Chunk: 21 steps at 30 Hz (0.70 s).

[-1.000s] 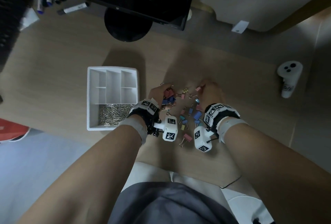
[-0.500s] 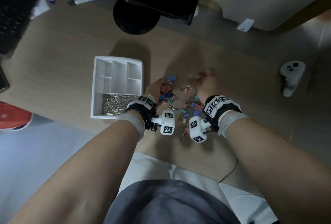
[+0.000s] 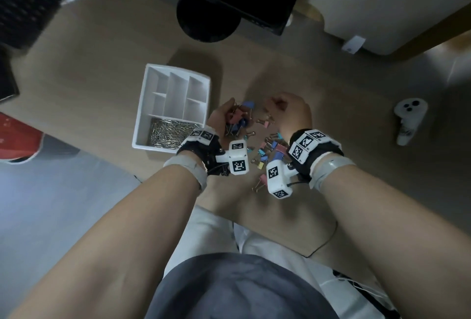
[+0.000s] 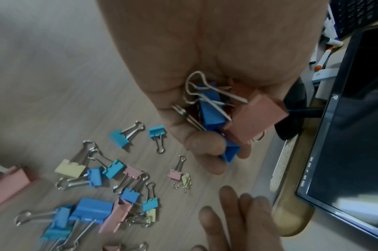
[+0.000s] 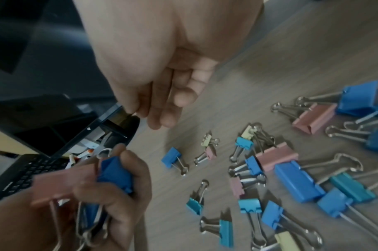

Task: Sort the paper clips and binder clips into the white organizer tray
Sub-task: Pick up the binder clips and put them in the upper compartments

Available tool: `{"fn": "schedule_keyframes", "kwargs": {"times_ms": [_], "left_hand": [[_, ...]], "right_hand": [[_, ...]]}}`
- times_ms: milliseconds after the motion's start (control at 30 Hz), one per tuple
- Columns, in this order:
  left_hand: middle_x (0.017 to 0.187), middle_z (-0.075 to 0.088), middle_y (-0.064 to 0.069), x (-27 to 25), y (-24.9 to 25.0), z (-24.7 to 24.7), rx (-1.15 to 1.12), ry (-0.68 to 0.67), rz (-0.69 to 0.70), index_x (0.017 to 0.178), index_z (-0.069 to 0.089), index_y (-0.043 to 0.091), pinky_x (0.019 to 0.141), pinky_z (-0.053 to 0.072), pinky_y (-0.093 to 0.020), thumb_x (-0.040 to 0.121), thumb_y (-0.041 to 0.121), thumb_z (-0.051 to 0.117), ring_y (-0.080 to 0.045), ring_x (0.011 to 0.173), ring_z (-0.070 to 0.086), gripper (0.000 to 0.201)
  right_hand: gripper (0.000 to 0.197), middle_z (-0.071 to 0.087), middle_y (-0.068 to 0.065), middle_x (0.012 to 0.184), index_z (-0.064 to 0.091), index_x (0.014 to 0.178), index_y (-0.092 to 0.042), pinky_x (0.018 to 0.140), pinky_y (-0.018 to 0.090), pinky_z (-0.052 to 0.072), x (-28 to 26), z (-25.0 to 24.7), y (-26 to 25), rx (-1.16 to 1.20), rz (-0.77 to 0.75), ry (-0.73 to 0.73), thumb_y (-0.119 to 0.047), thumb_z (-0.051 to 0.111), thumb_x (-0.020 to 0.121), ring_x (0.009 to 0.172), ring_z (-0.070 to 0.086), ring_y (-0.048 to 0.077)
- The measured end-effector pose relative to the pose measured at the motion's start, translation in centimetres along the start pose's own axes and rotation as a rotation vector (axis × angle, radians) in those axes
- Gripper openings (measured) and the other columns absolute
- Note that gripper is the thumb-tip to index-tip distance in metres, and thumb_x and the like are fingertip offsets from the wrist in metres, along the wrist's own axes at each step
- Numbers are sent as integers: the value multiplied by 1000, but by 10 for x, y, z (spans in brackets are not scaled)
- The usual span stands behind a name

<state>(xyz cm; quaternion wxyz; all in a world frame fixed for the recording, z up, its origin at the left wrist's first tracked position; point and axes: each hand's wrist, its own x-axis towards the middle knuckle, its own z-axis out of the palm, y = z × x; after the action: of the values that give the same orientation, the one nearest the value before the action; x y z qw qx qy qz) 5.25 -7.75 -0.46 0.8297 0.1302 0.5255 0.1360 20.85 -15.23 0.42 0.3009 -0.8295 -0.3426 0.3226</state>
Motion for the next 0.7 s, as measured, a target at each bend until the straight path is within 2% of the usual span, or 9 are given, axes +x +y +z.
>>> {"fn": "schedule_keyframes", "kwargs": {"times_ms": [67,167,233,300,367,467,600,700], "left_hand": [[60,61,-3,-2,4,-7,39,0,22,76,62,9,42,41,-16,98,42,42,-19,52,62,44],[58,60,0,0,14,-17,91,-1,10,75,59,12,37,31,-14,96,44,44,-15,48,61,42],[61,57,-1,3,21,-25,89,45,12,74,60,12,35,28,-14,96,43,46,-15,46,59,41],[66,55,-2,5,29,-33,122,84,19,74,60,13,35,25,-14,94,41,49,-15,46,58,36],[67,55,-3,6,36,-40,146,84,29,74,59,15,35,26,-14,91,39,53,-16,48,57,31],[61,57,-4,9,43,-49,171,72,20,71,58,13,35,27,-13,92,38,53,-17,47,58,33],[64,58,-6,9,49,-52,141,58,25,72,60,13,35,29,-14,92,38,54,-19,48,59,33],[66,55,-6,6,49,-52,97,77,34,69,60,12,34,30,-13,93,37,52,-21,47,59,35]], "right_hand": [[19,73,-11,94,69,102,-28,83,30,54,5,7,4,-80,40,-47,-40,62,89,89,69,12],[38,66,4,119,59,125,-27,92,36,51,16,27,7,-257,32,-226,-26,63,87,110,63,24],[43,59,9,125,55,126,-31,94,41,51,23,46,4,-323,34,-265,-31,64,84,114,60,29],[46,54,8,129,54,125,-32,95,42,50,30,65,0,-392,68,-243,-40,67,82,115,58,30],[49,57,9,126,55,125,-26,95,42,48,34,80,-4,-521,98,-182,-48,66,83,113,57,32],[35,67,7,111,60,112,-22,90,39,46,40,89,-8,-610,125,-79,-42,61,83,105,60,32],[30,61,3,92,59,100,-19,84,38,43,41,84,-14,-569,186,-102,-42,55,80,96,57,32],[27,68,5,95,57,94,-21,84,36,50,37,77,-18,-400,196,-74,-42,57,77,99,61,32]]}}
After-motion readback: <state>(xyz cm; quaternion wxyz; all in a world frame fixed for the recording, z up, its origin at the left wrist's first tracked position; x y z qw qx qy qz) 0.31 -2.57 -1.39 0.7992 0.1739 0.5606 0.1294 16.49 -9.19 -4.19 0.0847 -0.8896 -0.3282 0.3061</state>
